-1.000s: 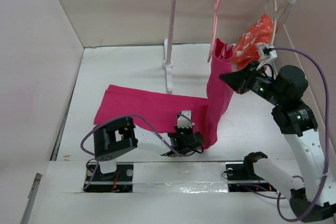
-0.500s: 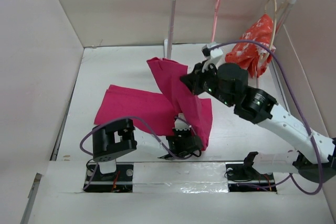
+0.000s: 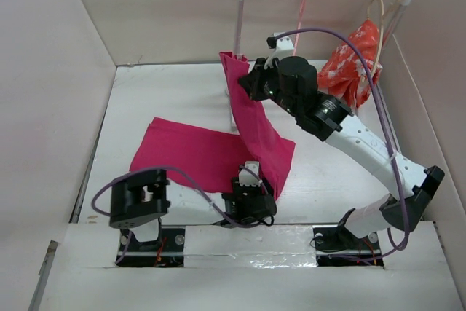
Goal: Place the trousers on the hanger
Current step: Fold the trousers at the center of the board.
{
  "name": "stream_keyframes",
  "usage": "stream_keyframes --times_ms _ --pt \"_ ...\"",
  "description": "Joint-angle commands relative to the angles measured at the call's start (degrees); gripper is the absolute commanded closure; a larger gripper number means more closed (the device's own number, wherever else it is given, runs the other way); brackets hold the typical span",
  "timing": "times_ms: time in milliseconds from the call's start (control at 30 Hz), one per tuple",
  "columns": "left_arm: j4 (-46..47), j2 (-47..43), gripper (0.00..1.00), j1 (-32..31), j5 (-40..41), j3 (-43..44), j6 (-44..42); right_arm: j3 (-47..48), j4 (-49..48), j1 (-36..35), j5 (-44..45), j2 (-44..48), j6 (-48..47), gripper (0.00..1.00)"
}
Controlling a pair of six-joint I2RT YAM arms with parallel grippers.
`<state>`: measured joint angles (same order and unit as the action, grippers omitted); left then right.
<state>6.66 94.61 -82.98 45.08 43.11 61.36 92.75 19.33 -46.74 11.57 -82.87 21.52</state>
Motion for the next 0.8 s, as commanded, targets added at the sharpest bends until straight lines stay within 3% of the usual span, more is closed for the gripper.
stream_keyframes --times_ms 0,33,200,400,533,733,767 --pt "-10.25 -10.91 0.27 -0.60 2.11 -2.24 0.33 2.61 -11.06 -0.19 -1.64 -0.53 2.38 1.00" --pt "-11.83 -16.42 0.18 -0.60 2.64 -3.46 0.68 1.65 -11.85 -0.19 -1.64 -0.89 2.74 1.00" --pt "-27.37 -34.46 0.16 -0.60 8.16 -5.23 7.00 1.56 -14.84 -2.47 -1.20 -4.48 3.88 1.00" --pt "-37.85 -59.86 0.38 -0.60 12.48 -3.57 7.37 7.16 -15.82 -6.07 0.99 -10.46 4.59 1.00" --pt "-40.22 -76.89 0.60 -0.60 15.03 -0.76 2.98 12.36 -15.90 -10.11 3.10 -19.23 4.85 1.00" --pt "-40.67 -84.76 0.66 -0.60 18.81 5.03 -4.75 20.95 -17.40 -14.78 3.11 -34.00 7.56 1.00" --pt "-40.58 -84.68 0.66 -0.60 19.16 5.75 -5.37 22.29 -17.66 -15.57 1.97 -36.37 8.01 0.88"
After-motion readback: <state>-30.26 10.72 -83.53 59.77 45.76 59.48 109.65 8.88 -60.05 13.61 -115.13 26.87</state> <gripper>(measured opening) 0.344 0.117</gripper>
